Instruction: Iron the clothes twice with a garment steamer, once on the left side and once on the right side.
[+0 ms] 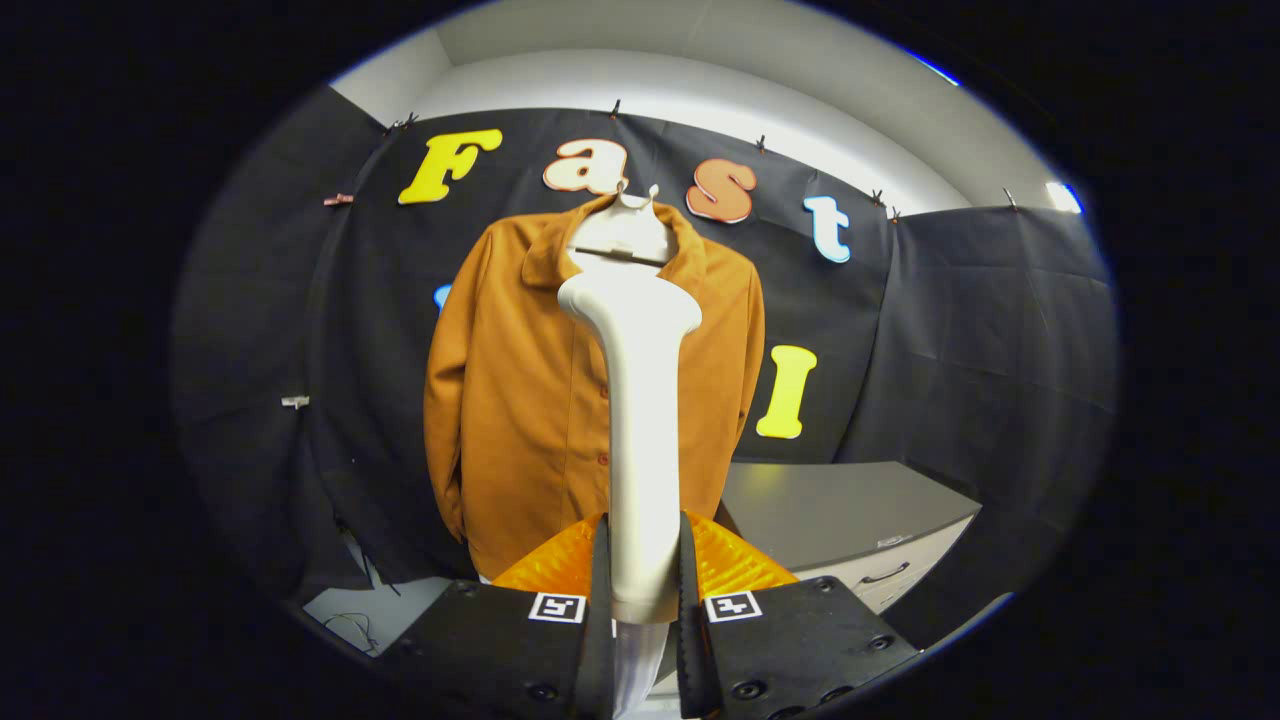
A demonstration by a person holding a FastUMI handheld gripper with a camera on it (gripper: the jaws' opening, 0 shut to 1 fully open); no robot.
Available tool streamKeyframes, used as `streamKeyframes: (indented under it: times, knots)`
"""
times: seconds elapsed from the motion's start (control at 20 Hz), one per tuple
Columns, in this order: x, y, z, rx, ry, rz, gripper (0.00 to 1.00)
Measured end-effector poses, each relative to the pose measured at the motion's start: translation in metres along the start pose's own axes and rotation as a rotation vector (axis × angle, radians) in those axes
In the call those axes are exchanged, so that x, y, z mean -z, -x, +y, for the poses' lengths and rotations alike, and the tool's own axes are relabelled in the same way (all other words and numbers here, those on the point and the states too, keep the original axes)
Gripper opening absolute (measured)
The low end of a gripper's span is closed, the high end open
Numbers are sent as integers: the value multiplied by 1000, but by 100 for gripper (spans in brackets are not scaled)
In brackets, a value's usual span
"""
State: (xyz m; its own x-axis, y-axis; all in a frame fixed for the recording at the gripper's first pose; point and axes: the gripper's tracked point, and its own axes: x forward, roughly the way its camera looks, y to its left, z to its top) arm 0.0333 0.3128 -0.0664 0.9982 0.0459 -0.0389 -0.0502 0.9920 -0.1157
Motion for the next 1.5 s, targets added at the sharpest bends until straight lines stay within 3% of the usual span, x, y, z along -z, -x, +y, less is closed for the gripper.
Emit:
streamKeyframes:
  times: [0.45,1.0,1.5]
  knots:
    - [-66,27,-71,-2,-31,-73,28]
    - [-82,38,-123,19,-59,-121,28]
    - [-89,40,-141,39,-74,-148,29]
